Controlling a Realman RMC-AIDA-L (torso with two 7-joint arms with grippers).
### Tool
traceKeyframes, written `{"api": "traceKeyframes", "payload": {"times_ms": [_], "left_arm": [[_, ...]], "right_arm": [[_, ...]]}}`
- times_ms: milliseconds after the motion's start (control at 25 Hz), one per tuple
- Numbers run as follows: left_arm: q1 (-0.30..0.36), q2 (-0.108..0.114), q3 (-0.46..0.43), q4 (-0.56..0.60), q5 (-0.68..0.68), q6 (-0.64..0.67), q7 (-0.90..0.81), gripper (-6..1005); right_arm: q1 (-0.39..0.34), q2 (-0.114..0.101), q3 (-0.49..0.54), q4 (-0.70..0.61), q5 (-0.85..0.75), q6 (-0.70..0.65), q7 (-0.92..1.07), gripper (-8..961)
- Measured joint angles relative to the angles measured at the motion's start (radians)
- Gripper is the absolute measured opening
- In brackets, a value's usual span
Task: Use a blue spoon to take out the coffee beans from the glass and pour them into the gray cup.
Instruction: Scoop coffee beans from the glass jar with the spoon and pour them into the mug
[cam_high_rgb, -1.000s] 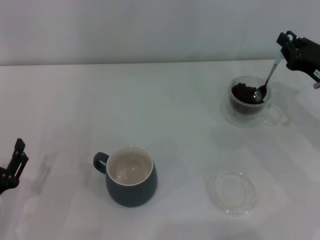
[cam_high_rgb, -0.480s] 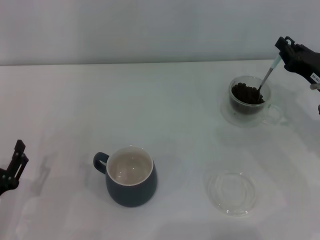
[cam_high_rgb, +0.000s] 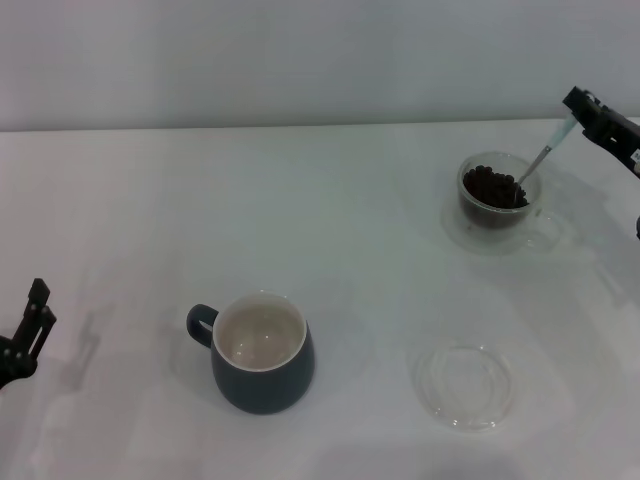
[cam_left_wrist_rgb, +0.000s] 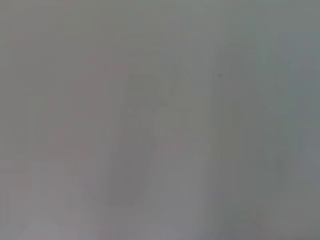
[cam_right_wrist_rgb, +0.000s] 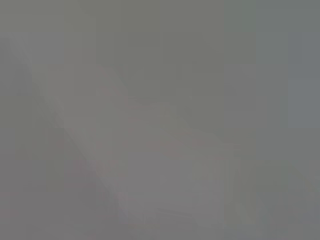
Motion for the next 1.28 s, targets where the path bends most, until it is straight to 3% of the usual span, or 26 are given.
{"api": "traceKeyframes", "payload": {"times_ms": [280,1280], "left_arm": [[-0.003,0.001,-0.004,-0.006,-0.002,0.0,0.002,776],[-0.012,0.002,-0.008,-0.028,-0.006,0.003,0.002,776]], "right_arm": [[-0.008,0.0,-0.001,0.034,0.109,0.003,0.08,196],[-0.007,0.0,0.001,0.056,0.156,0.065,0.3,213]]}}
